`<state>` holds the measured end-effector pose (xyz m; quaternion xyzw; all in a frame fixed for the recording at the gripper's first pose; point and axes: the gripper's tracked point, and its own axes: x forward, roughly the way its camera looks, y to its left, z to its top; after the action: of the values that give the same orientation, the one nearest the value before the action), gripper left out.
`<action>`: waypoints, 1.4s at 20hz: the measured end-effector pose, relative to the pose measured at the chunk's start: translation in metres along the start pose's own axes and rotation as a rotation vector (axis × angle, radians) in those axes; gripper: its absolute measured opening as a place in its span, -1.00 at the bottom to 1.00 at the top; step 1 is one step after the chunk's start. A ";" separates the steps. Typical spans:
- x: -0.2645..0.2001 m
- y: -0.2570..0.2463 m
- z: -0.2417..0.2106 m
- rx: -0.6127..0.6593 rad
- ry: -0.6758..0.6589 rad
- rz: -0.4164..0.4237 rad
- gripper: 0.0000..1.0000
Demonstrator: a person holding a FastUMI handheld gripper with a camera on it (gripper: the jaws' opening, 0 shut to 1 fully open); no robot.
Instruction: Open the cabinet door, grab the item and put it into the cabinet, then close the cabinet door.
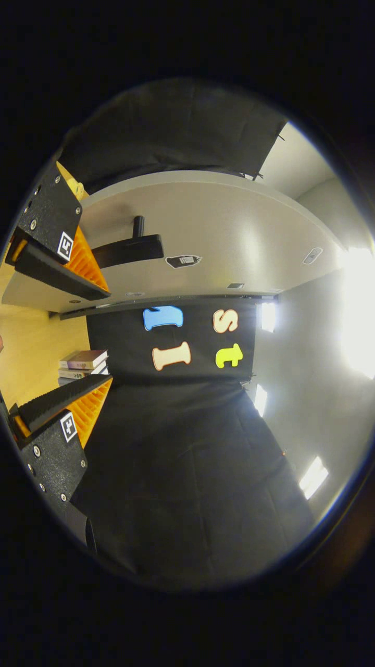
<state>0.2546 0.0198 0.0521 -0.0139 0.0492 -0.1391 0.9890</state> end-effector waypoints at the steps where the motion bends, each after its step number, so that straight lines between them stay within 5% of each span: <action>1: 0.001 0.008 -0.001 0.001 0.002 0.012 0.79; 28: 0.064 0.181 -0.031 -0.024 0.045 0.233 0.84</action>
<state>0.3623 0.1760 0.0080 -0.0170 0.0742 -0.0227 0.9968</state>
